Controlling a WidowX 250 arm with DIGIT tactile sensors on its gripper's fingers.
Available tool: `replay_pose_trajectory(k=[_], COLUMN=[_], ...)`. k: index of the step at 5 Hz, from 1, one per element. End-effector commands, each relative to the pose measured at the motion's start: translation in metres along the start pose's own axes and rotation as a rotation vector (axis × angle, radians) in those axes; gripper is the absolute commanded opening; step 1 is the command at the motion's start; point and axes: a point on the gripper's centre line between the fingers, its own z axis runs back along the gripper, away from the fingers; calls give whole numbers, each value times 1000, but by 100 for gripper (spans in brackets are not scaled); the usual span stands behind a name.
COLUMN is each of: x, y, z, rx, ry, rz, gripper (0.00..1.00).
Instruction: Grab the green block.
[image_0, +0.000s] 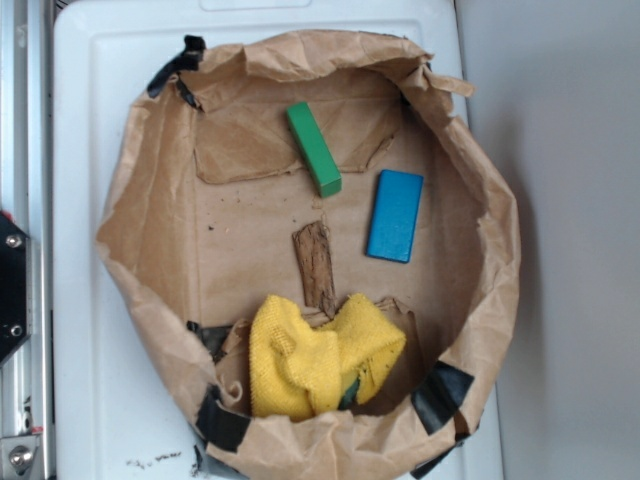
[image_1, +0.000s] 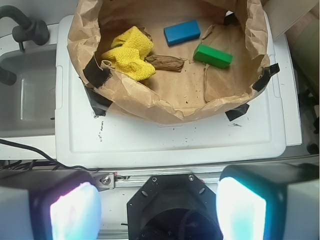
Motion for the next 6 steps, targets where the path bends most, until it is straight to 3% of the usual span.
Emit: replay_pose_trajectory(k=[1, 3, 5, 6], x=[0, 54, 93, 93], y=[0, 17, 24, 24], z=[0, -17, -42, -42], rx=[0, 49, -15, -15], ry=[0, 16, 97, 97], rz=[0, -31, -127, -127], gripper=[100, 100, 100, 100])
